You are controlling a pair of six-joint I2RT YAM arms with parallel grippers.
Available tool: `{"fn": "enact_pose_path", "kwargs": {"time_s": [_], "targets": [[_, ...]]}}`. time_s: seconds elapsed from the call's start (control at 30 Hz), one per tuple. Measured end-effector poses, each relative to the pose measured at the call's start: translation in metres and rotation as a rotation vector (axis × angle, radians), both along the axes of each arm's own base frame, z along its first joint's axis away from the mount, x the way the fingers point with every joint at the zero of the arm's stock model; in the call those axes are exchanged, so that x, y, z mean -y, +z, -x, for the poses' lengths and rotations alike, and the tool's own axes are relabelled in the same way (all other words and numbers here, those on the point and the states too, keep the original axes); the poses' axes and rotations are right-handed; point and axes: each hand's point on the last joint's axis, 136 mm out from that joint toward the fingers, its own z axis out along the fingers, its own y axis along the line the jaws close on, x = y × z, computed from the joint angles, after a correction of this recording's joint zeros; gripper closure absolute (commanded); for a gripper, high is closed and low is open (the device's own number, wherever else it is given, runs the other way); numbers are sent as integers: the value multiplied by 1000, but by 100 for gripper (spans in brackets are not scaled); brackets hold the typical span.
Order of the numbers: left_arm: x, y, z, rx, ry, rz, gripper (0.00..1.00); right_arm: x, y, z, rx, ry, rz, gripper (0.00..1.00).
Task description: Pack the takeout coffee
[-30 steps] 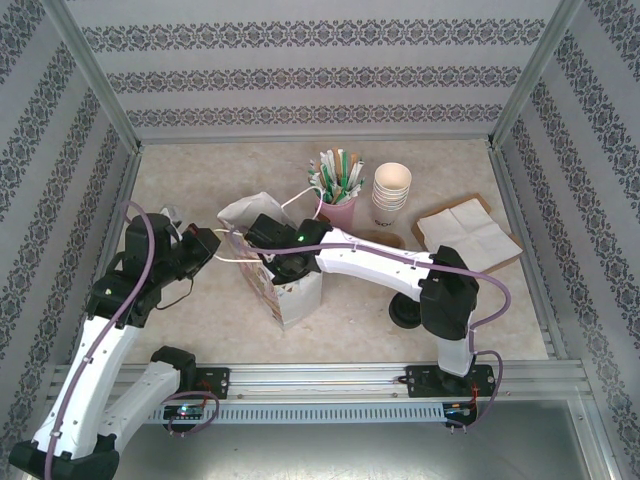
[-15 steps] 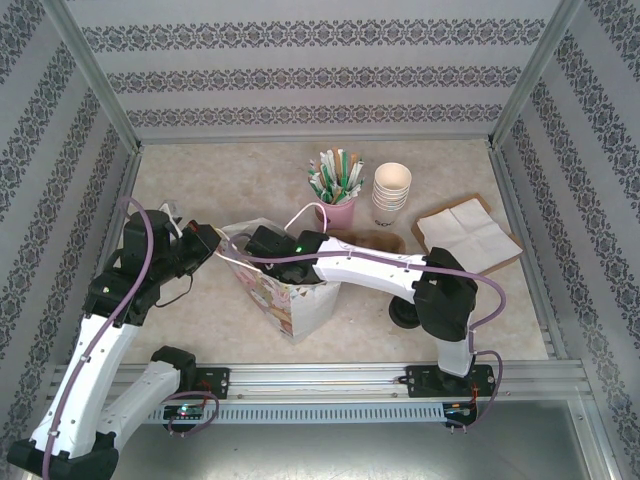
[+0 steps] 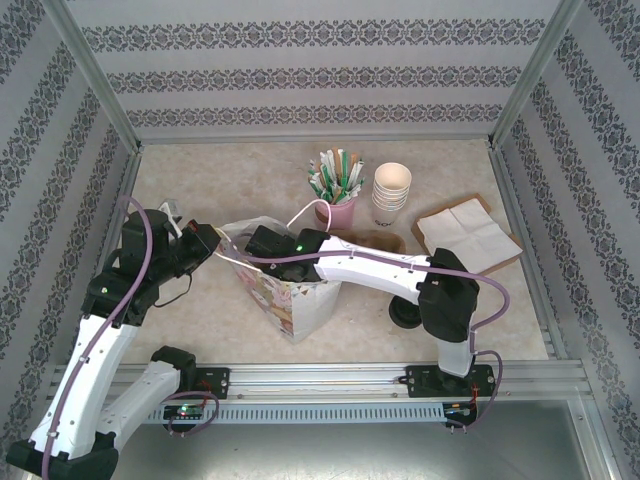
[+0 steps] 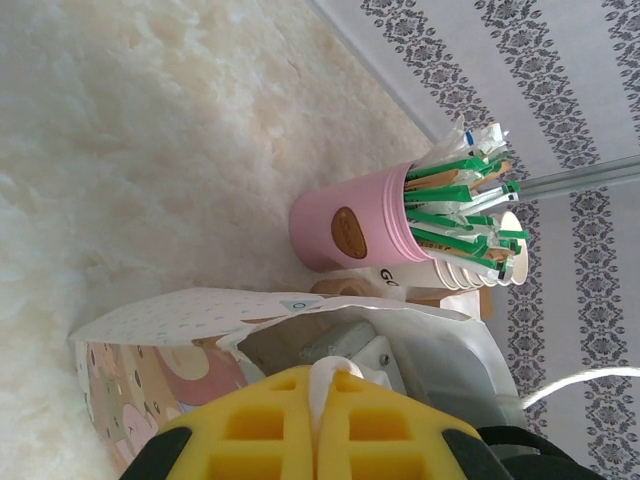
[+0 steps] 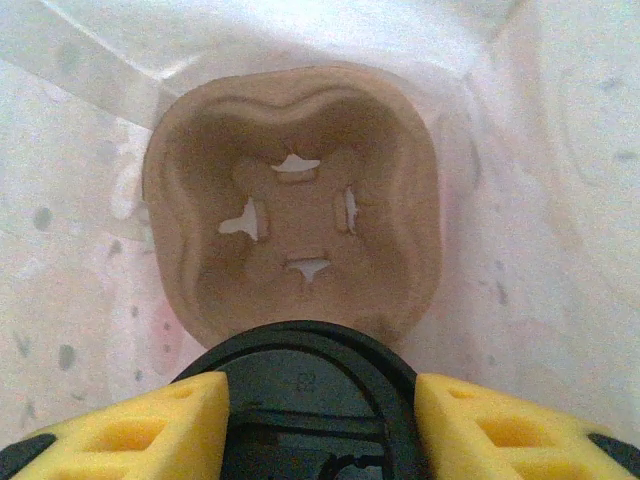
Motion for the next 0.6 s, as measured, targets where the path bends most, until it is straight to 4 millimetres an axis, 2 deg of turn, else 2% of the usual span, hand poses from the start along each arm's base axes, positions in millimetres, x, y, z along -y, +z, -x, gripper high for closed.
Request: {"fn": "enact_pose_path", "kwargs": {"time_s": [0.13,0.37,0.5,0.6], "targets": [[-1,6,0,21,-5,-11,100,10,14,-5,47,-9,17,61],[-1,12,1,44,-14,-23,98,13,73,-18,195,-27,-96,61],[-1,13,2,52,-16,-24,97,10,96,-25,260,-37,-155,61],[-1,11,2,50,-16,-24,93,6,108,-29,304,-39,-206,61]]}}
